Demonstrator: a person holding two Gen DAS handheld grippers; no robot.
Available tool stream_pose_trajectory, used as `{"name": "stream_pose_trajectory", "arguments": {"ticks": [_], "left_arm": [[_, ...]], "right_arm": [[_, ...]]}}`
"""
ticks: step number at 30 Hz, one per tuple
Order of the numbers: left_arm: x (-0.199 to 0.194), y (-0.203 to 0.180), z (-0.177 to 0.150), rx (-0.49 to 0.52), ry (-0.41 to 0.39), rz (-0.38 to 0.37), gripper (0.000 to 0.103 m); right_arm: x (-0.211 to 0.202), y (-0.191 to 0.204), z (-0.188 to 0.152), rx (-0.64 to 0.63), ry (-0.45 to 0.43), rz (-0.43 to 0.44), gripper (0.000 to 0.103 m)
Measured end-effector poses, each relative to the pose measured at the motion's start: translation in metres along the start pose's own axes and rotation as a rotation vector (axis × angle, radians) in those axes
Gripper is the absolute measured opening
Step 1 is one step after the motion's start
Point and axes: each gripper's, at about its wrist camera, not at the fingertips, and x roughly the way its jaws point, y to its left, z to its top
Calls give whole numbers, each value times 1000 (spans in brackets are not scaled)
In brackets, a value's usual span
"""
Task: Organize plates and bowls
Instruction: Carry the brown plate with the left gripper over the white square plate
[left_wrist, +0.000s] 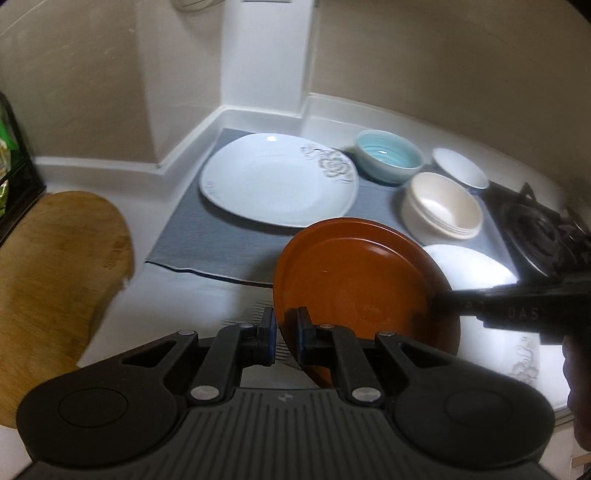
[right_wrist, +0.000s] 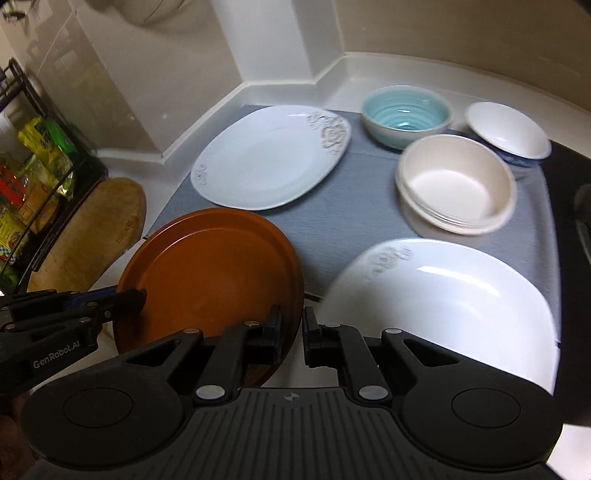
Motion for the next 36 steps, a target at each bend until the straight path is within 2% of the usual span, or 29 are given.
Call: {"name": "stream_pose_trajectory", "arguments": {"ticks": [8, 21, 27, 36], "left_arm": [[1, -46, -4, 68, 1, -41, 11], [35, -114, -7, 164, 42, -122, 11], [57, -127, -12, 164, 67, -125, 12], [74, -130, -19, 152, 112, -102, 12]], "right_arm": [[-23, -37, -26, 49, -8, -13, 12], [-47, -102, -56, 168, -28, -88, 12], [-42, -120, -61, 179, -3, -121, 12], [-31, -127, -60, 155, 33, -121, 12]]}}
